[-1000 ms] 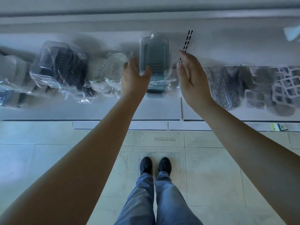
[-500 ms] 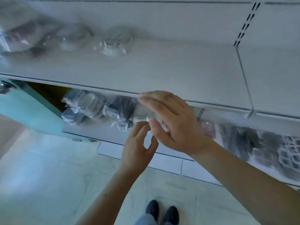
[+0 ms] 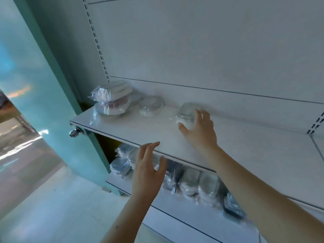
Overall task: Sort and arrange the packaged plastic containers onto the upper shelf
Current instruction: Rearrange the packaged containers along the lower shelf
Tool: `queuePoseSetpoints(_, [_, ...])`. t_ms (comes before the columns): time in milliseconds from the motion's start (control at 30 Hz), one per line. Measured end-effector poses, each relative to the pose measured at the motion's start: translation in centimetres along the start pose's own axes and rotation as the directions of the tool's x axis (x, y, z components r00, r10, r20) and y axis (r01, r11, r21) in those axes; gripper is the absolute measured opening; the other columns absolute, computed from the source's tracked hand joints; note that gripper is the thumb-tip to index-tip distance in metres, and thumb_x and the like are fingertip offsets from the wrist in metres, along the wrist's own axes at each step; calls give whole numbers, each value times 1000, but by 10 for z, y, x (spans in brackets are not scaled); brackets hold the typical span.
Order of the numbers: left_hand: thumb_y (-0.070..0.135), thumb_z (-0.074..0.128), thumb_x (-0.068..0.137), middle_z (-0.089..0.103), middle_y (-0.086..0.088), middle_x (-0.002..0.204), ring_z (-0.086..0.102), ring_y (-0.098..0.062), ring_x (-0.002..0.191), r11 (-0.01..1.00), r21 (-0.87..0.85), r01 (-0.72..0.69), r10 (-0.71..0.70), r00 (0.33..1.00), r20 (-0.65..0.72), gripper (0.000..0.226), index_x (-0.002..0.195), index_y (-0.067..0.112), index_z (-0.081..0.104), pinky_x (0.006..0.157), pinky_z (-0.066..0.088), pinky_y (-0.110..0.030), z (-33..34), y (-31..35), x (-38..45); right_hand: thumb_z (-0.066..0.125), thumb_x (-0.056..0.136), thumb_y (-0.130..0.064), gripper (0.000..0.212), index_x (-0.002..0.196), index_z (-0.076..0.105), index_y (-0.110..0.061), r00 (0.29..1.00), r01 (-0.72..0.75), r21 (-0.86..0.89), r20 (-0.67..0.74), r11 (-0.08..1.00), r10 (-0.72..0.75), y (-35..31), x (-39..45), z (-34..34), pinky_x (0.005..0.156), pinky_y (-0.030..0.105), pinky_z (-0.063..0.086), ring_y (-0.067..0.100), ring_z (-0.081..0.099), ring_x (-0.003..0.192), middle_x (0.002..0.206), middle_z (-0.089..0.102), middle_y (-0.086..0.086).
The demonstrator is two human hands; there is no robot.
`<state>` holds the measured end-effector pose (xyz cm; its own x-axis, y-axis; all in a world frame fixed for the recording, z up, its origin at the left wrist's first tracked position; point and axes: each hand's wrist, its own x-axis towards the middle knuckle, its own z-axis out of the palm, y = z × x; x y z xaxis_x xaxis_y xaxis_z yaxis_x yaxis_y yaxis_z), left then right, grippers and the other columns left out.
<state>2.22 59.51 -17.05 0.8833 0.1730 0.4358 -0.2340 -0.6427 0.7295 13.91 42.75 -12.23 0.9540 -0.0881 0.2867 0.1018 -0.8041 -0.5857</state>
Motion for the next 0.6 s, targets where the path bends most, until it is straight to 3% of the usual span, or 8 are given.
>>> queuePoseSetpoints(167, [26, 61, 94, 46, 12, 131, 50, 0, 108, 1000, 30, -6, 5, 999, 44, 40, 133, 29, 54, 77, 37, -1, -15, -36, 61, 53, 82, -78, 99, 157, 21, -21, 972, -223, -175, 38, 959, 233, -21, 53, 43, 105, 46, 41, 42, 35, 137, 164, 8, 16])
queuePoseSetpoints(233, [27, 61, 94, 46, 11, 131, 51, -6, 111, 999, 47, -10, 8, 999, 49, 41, 134, 26, 54, 79, 37, -7, -17, -47, 91, 57, 83, -74, 94, 154, 28, -21, 968, -246, -175, -3, 953, 249, -26, 64, 54, 101, 44, 44, 42, 39, 133, 163, 10, 17])
queuePoseSetpoints(333, [29, 62, 93, 46, 3, 135, 50, -18, 119, 996, 85, 3, -8, 998, 59, 47, 138, 18, 51, 87, 41, -23, -9, -61, 139, 61, 87, -61, 78, 150, 35, -23, 989, -148, -161, -4, 976, 150, -29, 66, 68, 97, 42, 45, 40, 38, 134, 164, 13, 15])
queuePoseSetpoints(467, [38, 65, 90, 34, -18, 149, 33, -36, 137, 975, 218, 30, -54, 993, 105, 70, 149, 12, 37, 108, 38, -45, 20, -67, 193, 65, 85, -51, 72, 148, 38, -27, 995, -88, -162, 41, 983, 96, -31, 61, 70, 101, 40, 43, 36, 38, 136, 165, 15, 9])
queuePoseSetpoints(600, [55, 54, 94, 11, -24, 160, 10, -40, 149, 903, 419, 94, -157, 981, 118, 78, 157, 20, 22, 115, 24, -46, 43, -68, 218, 67, 82, -51, 71, 145, 41, -30, 994, -76, -199, 63, 977, 90, -25, 57, 60, 102, 39, 43, 37, 44, 131, 164, 19, 7])
